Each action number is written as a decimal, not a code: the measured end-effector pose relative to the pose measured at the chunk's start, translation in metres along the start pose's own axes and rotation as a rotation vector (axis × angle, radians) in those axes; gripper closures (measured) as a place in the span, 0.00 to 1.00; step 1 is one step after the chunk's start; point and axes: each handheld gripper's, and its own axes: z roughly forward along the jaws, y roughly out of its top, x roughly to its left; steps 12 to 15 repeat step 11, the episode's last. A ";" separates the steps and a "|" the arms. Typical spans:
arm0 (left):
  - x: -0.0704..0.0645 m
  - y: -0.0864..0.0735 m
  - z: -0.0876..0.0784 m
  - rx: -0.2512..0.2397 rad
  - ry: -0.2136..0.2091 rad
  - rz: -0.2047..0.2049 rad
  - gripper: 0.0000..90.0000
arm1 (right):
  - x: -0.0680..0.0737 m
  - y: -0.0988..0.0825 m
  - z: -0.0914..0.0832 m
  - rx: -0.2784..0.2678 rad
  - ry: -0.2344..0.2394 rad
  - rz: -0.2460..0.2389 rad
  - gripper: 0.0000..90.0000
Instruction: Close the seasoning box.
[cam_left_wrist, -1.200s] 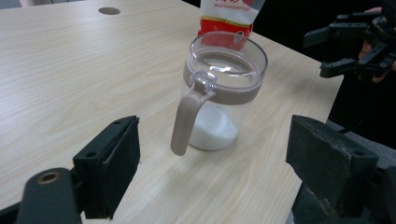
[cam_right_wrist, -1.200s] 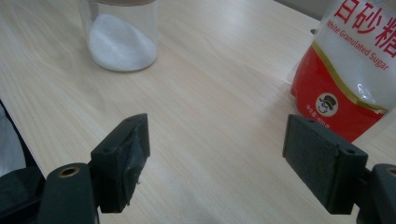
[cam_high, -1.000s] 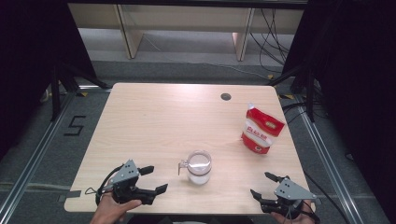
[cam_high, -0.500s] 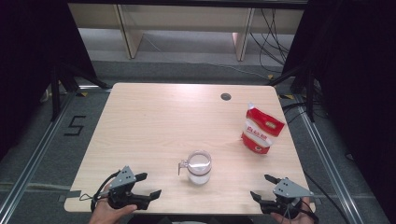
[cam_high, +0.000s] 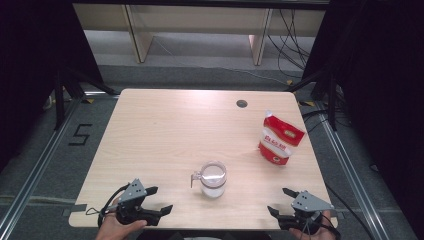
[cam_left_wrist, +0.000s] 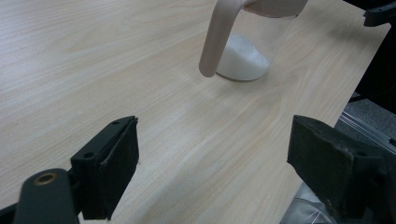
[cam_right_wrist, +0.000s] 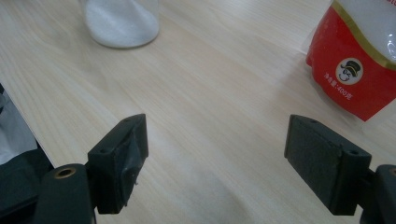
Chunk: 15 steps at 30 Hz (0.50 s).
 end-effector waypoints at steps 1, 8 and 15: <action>0.000 0.000 0.000 -0.002 -0.002 0.000 0.18 | 0.000 0.000 0.000 -0.004 -0.001 0.009 0.25; 0.003 -0.001 0.002 0.030 -0.003 0.015 0.18 | 0.001 -0.001 -0.001 0.007 -0.005 0.029 0.25; 0.005 -0.002 0.003 0.025 -0.006 0.011 0.18 | -0.001 -0.001 -0.001 -0.001 -0.007 0.013 0.25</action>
